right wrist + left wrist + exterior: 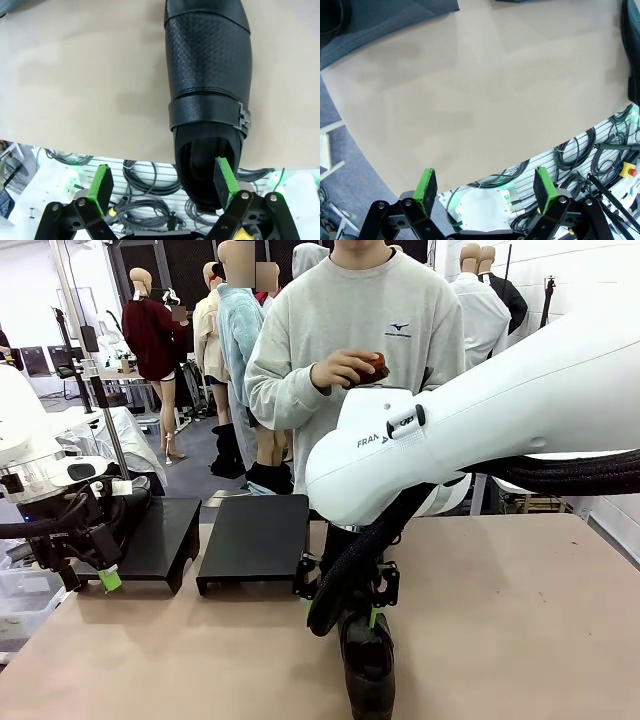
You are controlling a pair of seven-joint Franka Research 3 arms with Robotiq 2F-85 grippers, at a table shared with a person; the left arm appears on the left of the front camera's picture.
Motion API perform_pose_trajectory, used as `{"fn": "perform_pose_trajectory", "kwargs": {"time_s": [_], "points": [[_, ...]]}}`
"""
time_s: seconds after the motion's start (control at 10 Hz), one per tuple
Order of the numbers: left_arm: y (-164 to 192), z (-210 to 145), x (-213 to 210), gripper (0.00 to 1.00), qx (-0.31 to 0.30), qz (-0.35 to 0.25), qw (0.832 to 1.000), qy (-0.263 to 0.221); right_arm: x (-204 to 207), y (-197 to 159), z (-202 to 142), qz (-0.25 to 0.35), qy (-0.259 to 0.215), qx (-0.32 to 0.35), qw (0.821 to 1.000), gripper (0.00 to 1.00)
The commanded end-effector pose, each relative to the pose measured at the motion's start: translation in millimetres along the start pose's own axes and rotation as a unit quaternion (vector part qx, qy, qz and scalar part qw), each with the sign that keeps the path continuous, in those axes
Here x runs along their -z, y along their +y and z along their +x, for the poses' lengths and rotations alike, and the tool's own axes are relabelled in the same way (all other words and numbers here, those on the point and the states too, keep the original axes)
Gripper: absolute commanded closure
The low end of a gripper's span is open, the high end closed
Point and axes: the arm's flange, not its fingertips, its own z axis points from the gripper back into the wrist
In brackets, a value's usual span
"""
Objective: Organize the shoes by placing them on the stand.
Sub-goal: Pick up one Shoe and place it in the middle of the table, then place the Shoe from the middle of the table onto the Shoes Stand.
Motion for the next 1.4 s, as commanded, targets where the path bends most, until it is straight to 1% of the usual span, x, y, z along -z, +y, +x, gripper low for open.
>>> {"fn": "perform_pose_trajectory", "kwargs": {"time_s": [0.0,0.8,0.9,1.0,1.1,1.2,1.3], "points": [[1,-1,2,0.0,0.0,-0.003,1.0,-0.009,4,1,3,0.004,-0.002,0.004,1.0,0.0],[1,-1,2,0.0,0.0,-0.003,1.0,-0.009,3,-1,1,-0.001,0.003,0.001,1.0,0.0],[1,-1,2,0.0,0.0,-0.003,1.0,-0.009,-35,-17,-13,-0.002,-0.036,-0.009,0.999,0.0],[1,-1,2,0.0,0.0,-0.003,1.0,-0.009,-73,-35,-18,0.004,-0.082,-0.007,0.997,0.0],[1,-1,2,0.0,0.0,-0.003,1.0,-0.009,-103,-56,-14,-0.002,-0.116,0.0,0.993,0.0],[1,-1,2,0.0,0.0,-0.003,1.0,-0.009,-125,-88,-3,0.01,-0.102,-0.01,0.995,0.0],[1,-1,2,0.0,0.0,-0.003,1.0,-0.009,-135,-124,12,-0.008,-0.087,-0.004,0.996,0.0]]}}
